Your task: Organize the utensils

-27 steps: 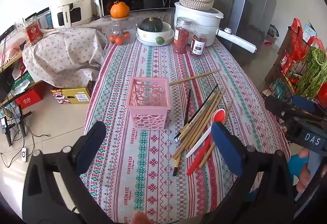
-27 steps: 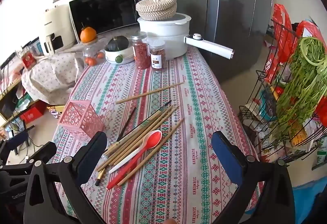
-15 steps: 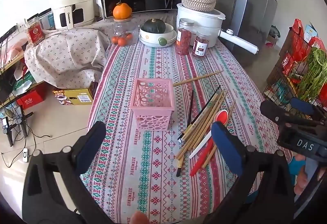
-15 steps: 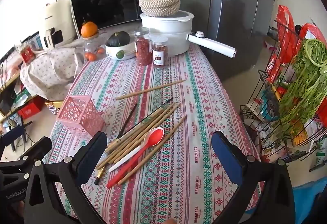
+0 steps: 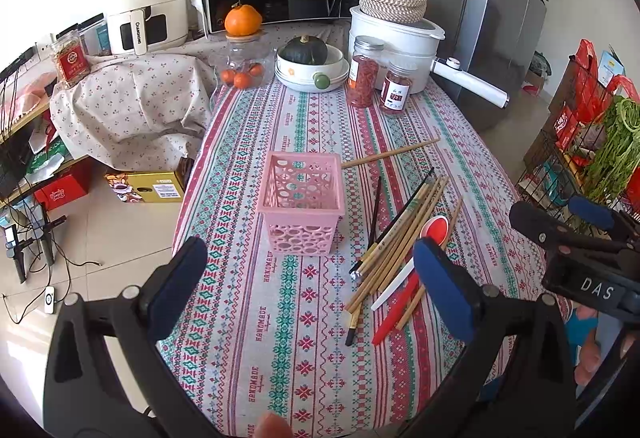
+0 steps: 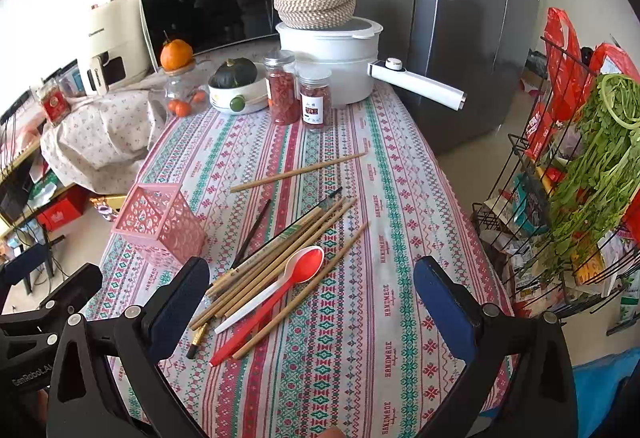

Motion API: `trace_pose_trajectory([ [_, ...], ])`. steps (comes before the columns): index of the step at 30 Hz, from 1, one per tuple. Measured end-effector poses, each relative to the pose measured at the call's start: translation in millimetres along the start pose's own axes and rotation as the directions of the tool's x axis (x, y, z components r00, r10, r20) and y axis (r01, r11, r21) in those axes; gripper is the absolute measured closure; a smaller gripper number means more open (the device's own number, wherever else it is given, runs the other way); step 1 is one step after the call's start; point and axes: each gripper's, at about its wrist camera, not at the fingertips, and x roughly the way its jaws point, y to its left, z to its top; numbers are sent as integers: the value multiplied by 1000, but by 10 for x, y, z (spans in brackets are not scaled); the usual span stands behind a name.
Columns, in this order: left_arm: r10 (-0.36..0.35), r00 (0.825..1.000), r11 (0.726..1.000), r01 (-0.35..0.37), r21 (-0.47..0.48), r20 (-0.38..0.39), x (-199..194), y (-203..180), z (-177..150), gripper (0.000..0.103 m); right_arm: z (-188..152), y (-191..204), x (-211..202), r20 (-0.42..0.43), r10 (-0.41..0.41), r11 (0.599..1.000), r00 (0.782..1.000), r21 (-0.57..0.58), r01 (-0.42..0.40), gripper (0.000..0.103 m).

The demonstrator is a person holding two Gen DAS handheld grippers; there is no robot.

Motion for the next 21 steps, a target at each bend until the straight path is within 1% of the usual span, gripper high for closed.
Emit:
trace_pose_trajectory([
  [10, 2, 1000, 1000, -2, 1, -2, 5, 3, -5, 1, -15, 10, 37, -9, -4, 1000, 1000, -4, 4, 0],
  [21, 4, 1000, 1000, -4, -2, -31, 49, 2, -18, 1, -36, 11, 68, -25, 1, 1000, 1000, -5, -1, 0],
])
